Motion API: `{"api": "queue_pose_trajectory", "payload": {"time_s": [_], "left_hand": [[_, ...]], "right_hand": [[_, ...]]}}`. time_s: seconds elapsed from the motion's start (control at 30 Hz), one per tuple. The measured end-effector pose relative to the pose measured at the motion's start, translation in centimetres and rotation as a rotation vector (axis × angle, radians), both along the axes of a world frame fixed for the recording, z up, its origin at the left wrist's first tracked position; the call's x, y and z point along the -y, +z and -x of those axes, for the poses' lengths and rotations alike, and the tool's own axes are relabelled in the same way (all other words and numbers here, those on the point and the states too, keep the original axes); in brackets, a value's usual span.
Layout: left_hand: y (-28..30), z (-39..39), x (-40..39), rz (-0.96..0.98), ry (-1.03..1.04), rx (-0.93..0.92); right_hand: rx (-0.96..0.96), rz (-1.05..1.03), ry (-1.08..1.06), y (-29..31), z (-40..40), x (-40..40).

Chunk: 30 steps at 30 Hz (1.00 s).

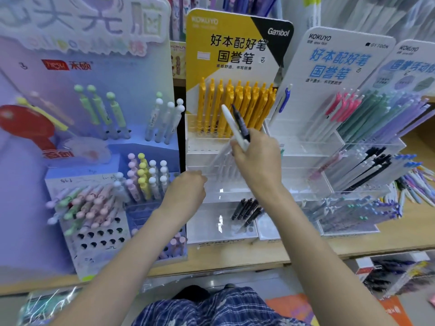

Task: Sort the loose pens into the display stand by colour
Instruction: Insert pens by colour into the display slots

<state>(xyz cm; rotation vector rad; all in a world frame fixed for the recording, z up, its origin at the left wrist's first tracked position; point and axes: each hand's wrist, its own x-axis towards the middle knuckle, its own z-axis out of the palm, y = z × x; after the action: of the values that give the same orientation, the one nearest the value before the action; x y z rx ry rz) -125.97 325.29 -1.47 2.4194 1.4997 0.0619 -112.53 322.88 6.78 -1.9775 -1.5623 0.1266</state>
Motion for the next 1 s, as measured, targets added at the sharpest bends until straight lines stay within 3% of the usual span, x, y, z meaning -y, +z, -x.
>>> {"api": "queue_pose_trajectory", "payload": {"time_s": [0.33, 0.63, 0.83, 1.0], "left_hand": [[-0.7, 0.1, -0.4, -0.092, -0.073, 0.017], [-0.9, 0.1, -0.3, -0.17, -0.102, 0.04], [-0.7, 0.1, -0.3, -0.164, -0.103, 0.023], [-0.8, 0.0, -0.2, -0.152, -0.082, 0.01]], "right_hand": [[0.295, 0.122, 0.06, 1.0, 1.1, -0.1], [0.316, 0.229, 0.147, -0.9, 1.1, -1.4], [0.447, 0.406, 0.27, 0.6, 0.6, -3.8], [0.375, 0.442, 0.244, 0.4, 0.8, -4.3]]}}
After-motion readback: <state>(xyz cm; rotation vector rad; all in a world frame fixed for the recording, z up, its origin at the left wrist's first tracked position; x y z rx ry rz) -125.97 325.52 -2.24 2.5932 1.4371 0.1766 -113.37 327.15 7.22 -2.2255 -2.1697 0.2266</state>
